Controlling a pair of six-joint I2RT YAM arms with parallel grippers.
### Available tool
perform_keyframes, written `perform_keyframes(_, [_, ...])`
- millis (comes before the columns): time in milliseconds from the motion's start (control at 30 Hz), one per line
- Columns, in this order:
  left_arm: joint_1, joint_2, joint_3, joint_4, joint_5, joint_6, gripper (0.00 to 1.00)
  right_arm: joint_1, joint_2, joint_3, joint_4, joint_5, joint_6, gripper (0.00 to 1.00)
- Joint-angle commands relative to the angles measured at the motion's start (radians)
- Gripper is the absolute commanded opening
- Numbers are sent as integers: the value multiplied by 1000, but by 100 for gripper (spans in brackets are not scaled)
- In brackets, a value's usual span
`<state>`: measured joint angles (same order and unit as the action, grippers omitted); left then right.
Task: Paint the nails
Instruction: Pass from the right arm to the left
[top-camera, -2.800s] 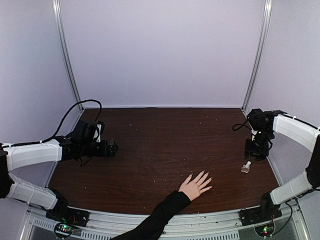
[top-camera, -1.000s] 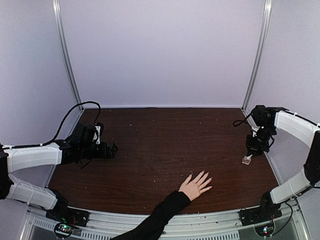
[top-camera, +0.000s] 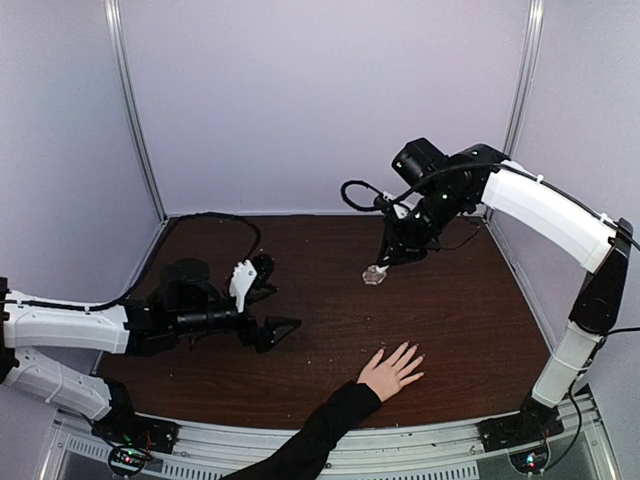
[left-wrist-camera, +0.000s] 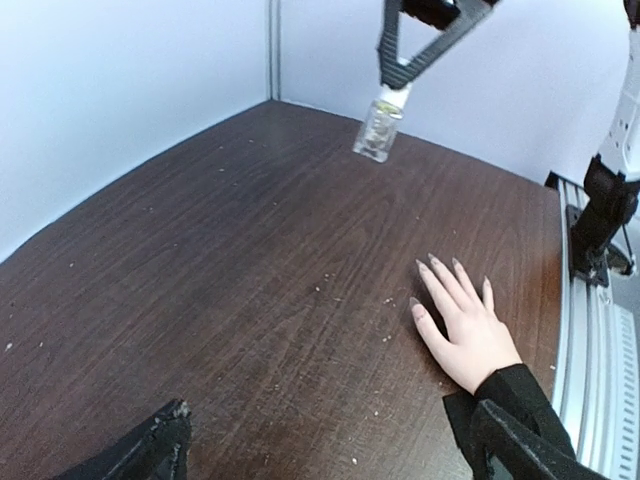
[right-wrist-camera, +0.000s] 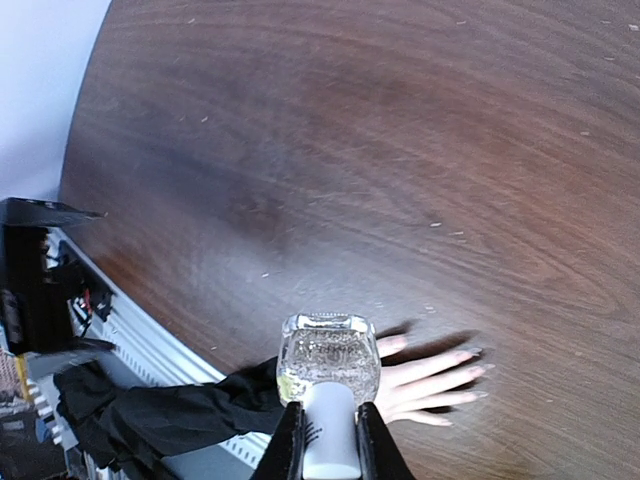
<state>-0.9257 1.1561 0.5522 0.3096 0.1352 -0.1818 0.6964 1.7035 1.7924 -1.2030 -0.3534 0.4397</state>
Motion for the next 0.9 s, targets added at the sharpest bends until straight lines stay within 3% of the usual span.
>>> perform_keyframes(0, [-113,121,94,118,-117,197,97,63,30,48,16,-66,46,0])
perform_keyframes(300, [-262,347,217,250,-252,364,87,162,82,87,30,-84,77,0])
perform_keyframes(467, [-269,385,214,336,-328,380,74,184,95,86,43,-90,85,0])
perform_keyframes(667, [-269,397,223,344,-372,390,64,202,106,83,54,-103,92,0])
perform_keyframes(867, [-269,408,223,350,-384,381,48,209,104,86,55,-111,98,0])
